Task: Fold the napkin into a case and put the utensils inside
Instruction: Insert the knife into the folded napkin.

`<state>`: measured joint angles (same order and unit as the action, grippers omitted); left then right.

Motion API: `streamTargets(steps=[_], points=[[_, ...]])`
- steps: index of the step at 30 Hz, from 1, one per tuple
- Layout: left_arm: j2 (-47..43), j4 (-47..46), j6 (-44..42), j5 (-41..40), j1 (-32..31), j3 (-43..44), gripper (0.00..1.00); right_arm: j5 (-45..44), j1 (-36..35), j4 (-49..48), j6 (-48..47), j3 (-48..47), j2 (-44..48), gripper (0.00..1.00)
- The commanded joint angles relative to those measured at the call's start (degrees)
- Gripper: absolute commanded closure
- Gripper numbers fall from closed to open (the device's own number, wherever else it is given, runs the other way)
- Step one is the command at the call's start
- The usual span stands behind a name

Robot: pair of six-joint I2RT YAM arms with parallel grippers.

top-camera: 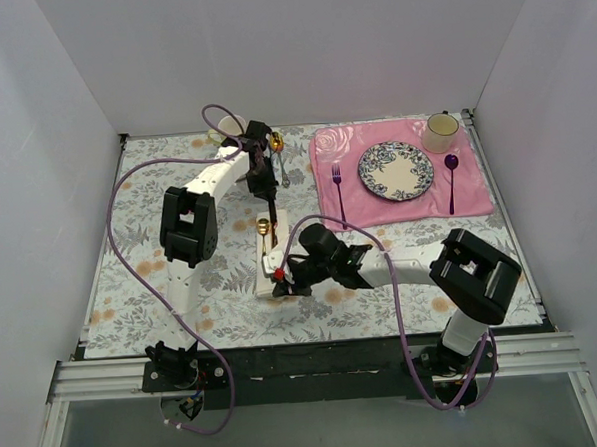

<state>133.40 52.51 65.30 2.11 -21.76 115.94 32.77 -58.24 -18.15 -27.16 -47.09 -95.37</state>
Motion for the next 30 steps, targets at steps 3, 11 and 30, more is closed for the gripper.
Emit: streamTargets(steps=[3, 11, 30], points=[[-5.2, 1.4, -0.2, -0.4, -0.1, -1.1, 1.0, 2.8, -1.8, 0.8, -3.1, -2.2, -2.7, 0.9], [-6.1, 0.9, -1.0, -1.3, -1.2, -2.1, 1.0, -12.8, -6.4, -6.9, -4.7, 0.8, -4.4, 0.94], [-9.6, -0.7, -1.0, -3.9, -2.9, -7.0, 1.0, -26.4, -9.6, -10.6, -9.9, 4.4, -8.2, 0.98]])
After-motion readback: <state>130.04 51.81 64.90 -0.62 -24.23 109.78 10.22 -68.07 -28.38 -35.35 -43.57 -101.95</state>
